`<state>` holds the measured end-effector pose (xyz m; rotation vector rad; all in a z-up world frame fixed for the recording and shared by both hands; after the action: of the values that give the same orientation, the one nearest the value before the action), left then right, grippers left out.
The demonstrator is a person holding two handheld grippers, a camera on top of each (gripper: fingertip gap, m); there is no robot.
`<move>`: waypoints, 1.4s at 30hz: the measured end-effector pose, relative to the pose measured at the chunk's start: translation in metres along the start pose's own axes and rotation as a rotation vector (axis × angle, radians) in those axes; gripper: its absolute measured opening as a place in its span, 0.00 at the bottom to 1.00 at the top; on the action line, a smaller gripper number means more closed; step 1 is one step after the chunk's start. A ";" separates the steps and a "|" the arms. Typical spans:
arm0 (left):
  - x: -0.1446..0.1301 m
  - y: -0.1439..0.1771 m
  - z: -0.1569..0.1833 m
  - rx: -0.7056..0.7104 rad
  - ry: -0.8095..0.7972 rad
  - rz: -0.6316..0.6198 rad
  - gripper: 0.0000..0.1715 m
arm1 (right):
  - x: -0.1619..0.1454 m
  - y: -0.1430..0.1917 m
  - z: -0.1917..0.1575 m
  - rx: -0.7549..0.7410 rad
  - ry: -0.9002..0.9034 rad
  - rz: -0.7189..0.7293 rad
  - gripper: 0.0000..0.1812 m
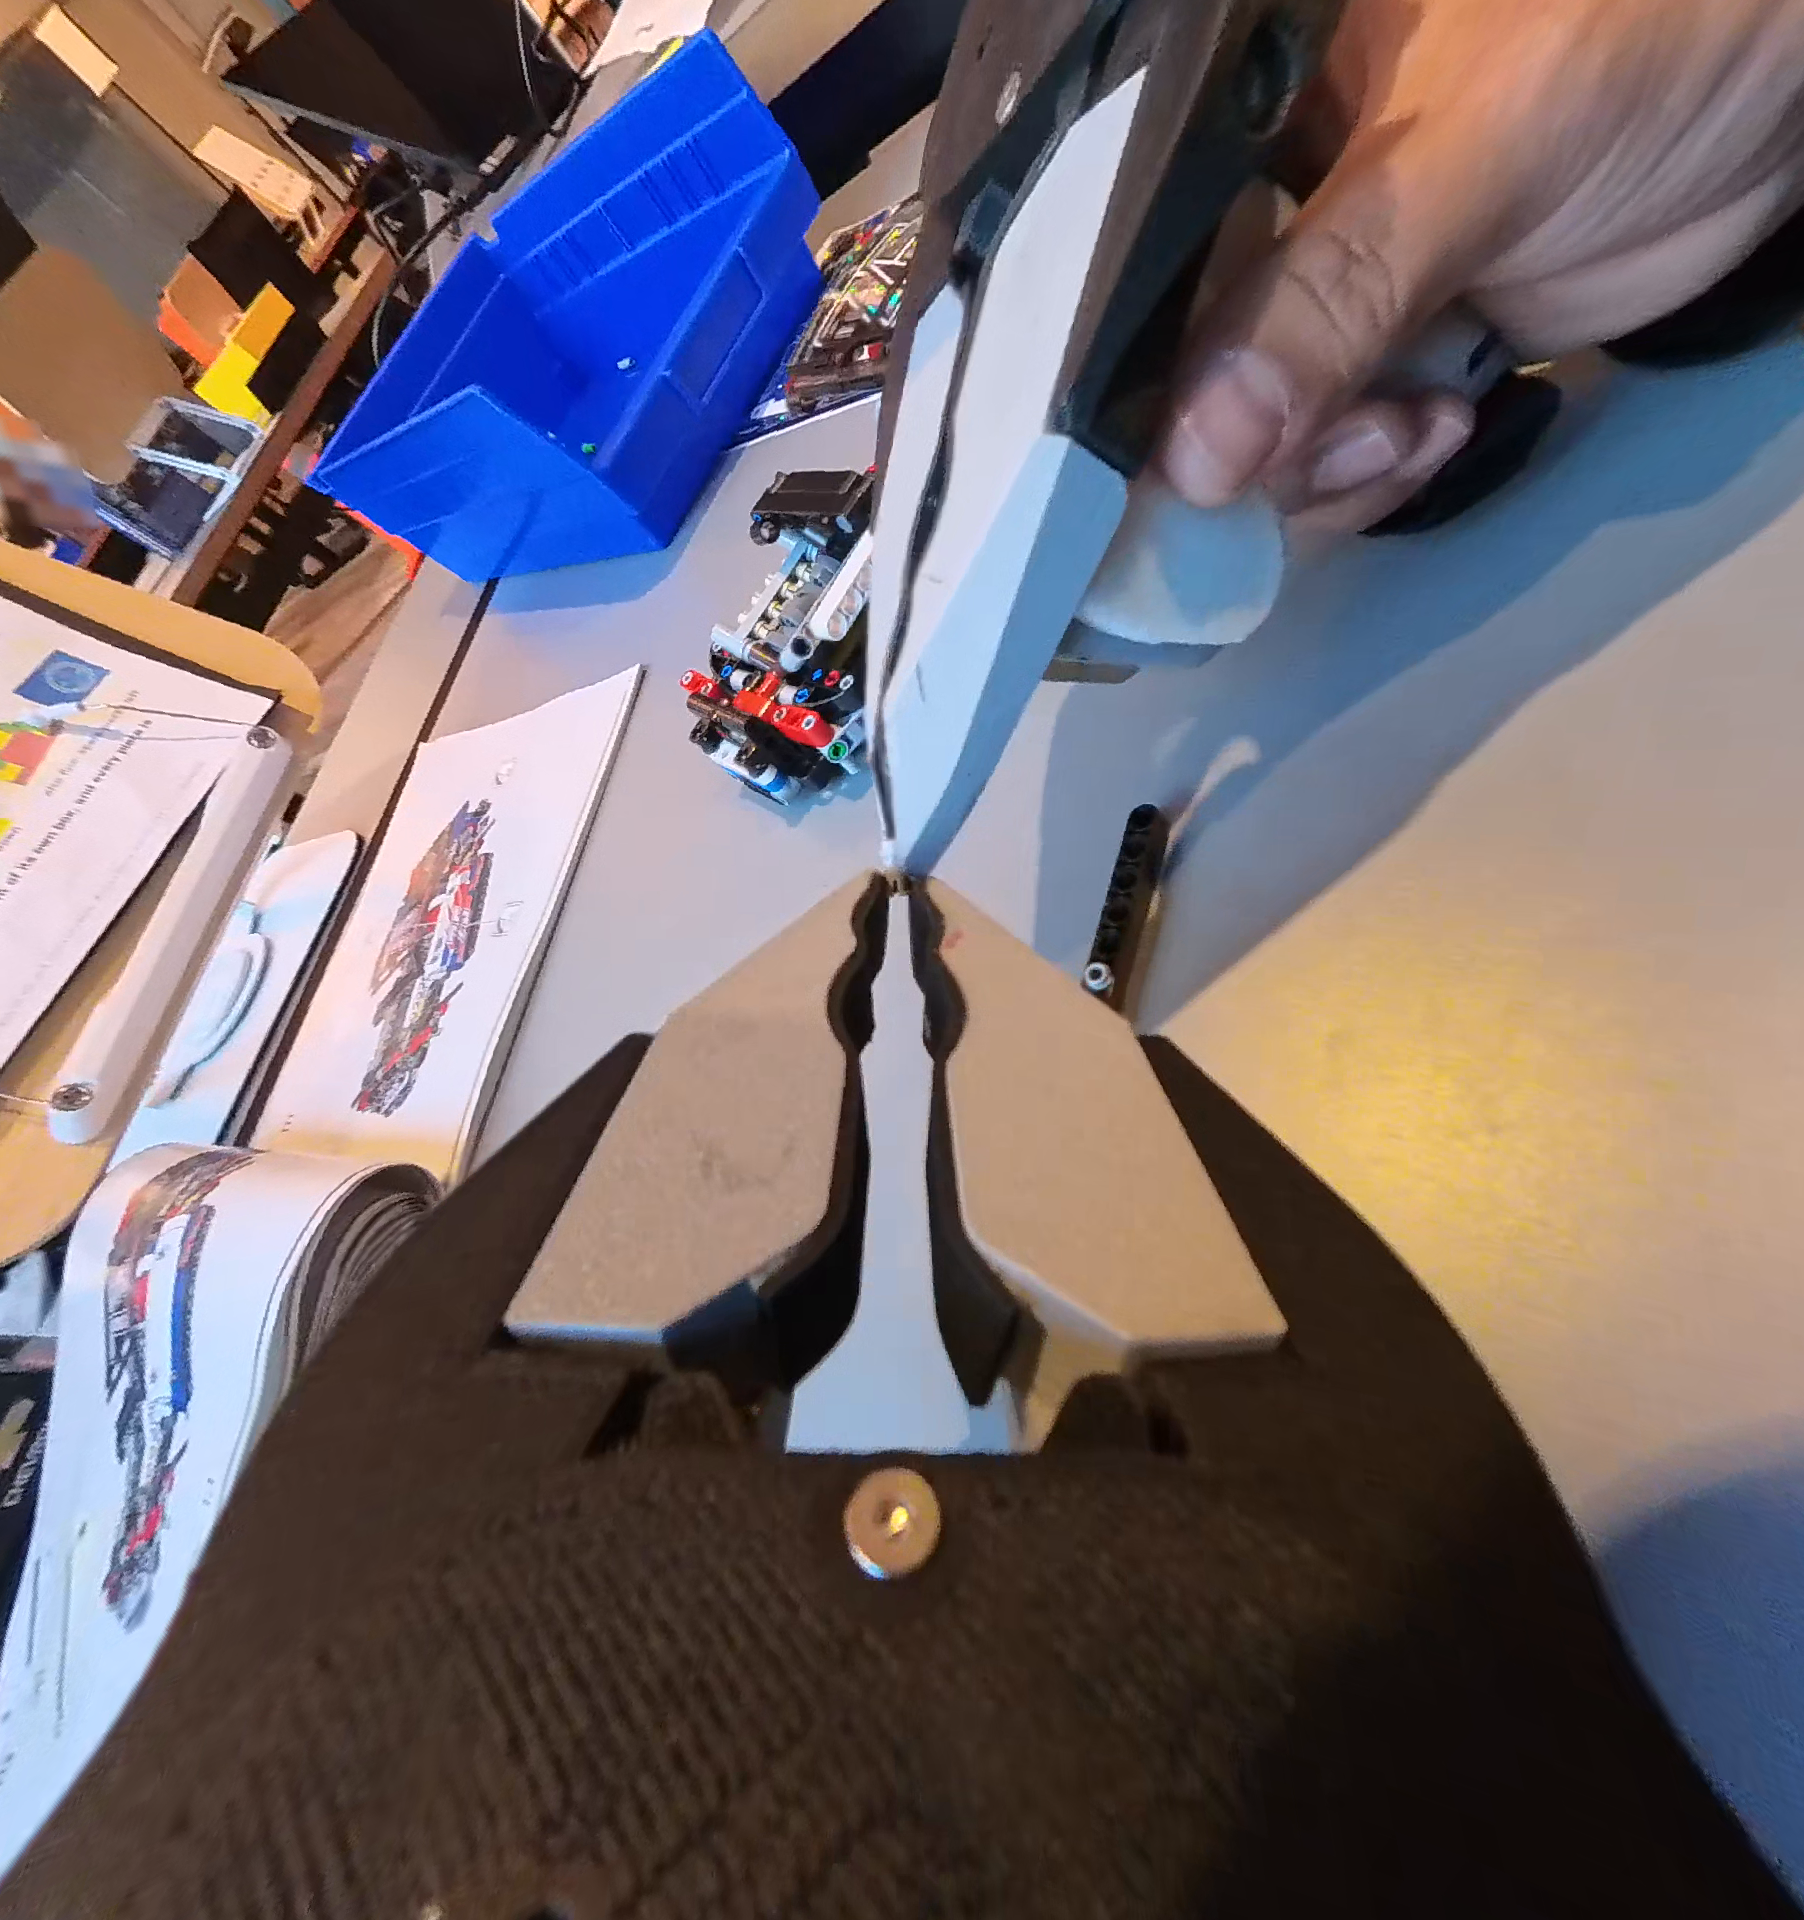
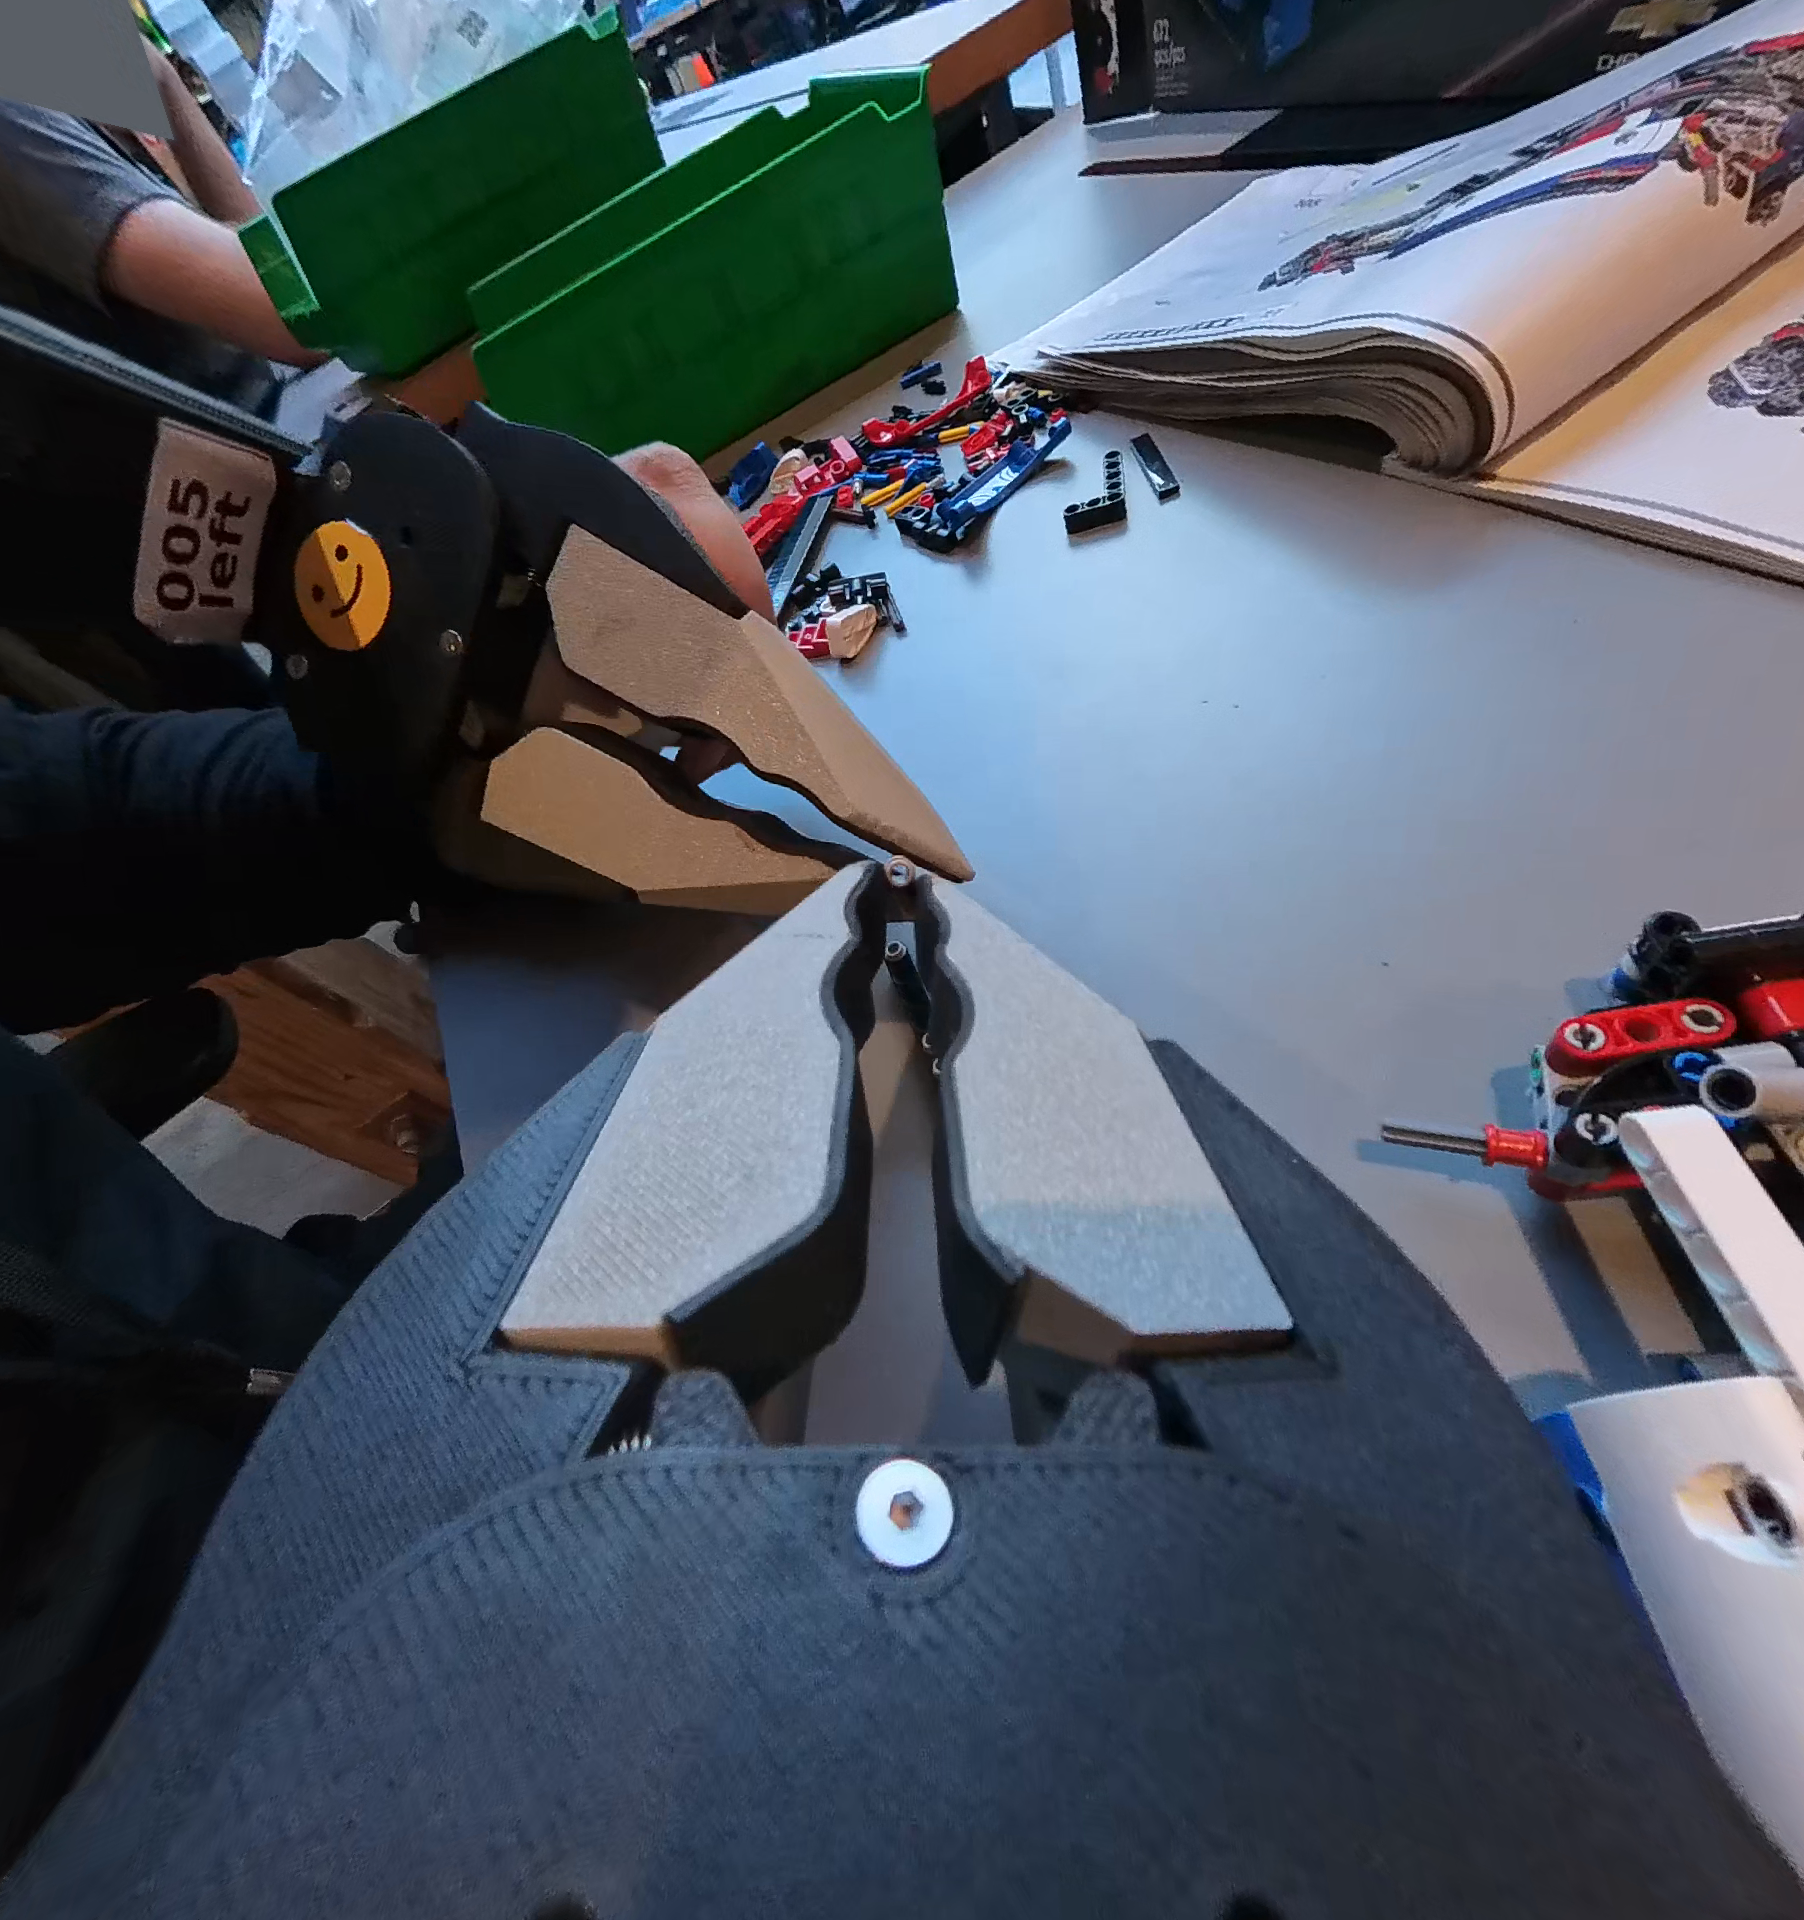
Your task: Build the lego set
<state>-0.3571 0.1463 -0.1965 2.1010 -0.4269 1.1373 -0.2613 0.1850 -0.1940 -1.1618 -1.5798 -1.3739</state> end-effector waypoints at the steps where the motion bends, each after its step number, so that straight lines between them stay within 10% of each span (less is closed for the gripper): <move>1: 0.000 0.000 0.000 0.007 -0.010 -0.003 0.00 | 0.000 0.000 0.000 -0.001 -0.001 0.003 0.01; 42: -0.004 -0.005 0.001 -0.011 0.031 -0.030 0.01 | -0.003 -0.002 0.004 -0.014 0.013 -0.004 0.01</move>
<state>-0.3559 0.1491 -0.2025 2.0715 -0.3844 1.1457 -0.2626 0.1882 -0.1978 -1.1561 -1.5661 -1.3947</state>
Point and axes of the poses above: each gripper's, where its closed fingertips meet, y back along the fingers, x out of its top, z = x × y across the jaws, the point moved 7 cm from there along y, back along the fingers, and after that the axes turned 12 degrees about y, right-handed, at the moved point
